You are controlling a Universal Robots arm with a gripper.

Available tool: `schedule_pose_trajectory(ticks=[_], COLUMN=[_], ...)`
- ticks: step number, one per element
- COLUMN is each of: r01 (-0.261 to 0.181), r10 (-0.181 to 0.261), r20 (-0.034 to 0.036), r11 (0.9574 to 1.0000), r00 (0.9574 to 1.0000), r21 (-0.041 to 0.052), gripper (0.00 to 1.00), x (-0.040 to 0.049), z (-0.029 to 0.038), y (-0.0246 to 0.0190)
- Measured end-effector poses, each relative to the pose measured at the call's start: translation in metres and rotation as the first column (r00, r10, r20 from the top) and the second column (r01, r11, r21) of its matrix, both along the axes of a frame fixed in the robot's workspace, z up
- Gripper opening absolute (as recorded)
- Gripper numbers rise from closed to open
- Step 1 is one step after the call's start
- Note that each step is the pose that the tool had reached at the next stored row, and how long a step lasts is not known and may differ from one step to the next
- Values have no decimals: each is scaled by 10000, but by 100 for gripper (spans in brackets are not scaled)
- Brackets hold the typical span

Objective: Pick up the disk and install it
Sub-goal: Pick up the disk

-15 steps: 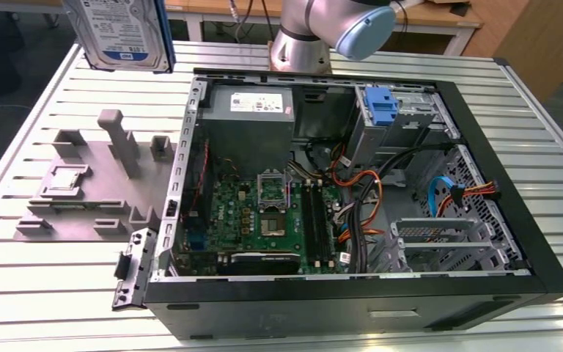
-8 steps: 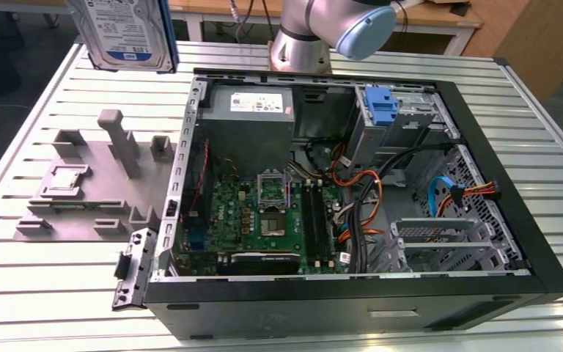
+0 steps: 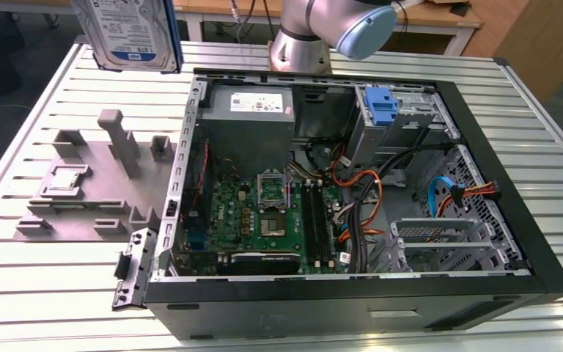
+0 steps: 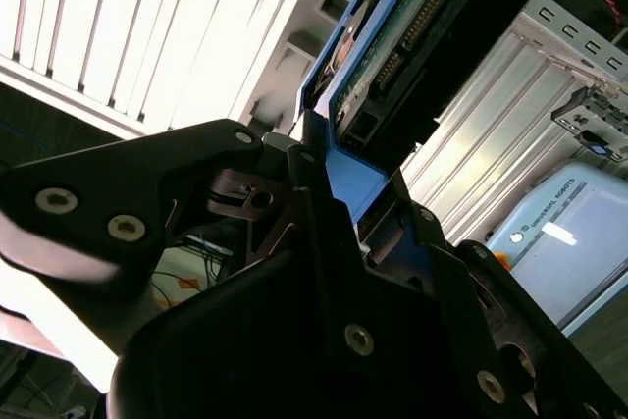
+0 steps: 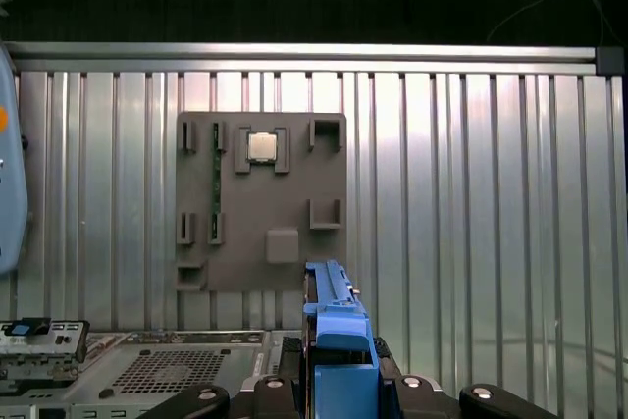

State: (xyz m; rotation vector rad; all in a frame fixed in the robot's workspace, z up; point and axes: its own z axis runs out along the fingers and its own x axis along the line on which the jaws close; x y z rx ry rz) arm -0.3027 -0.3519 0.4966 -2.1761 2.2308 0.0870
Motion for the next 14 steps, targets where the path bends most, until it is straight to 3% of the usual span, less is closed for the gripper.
schedule_pose_trajectory(ticks=[14], r01=[0], r10=[0], r20=[0], r11=[10000], r00=[10000], r21=[0], gripper=[36], x=[72], z=[0], y=[0])
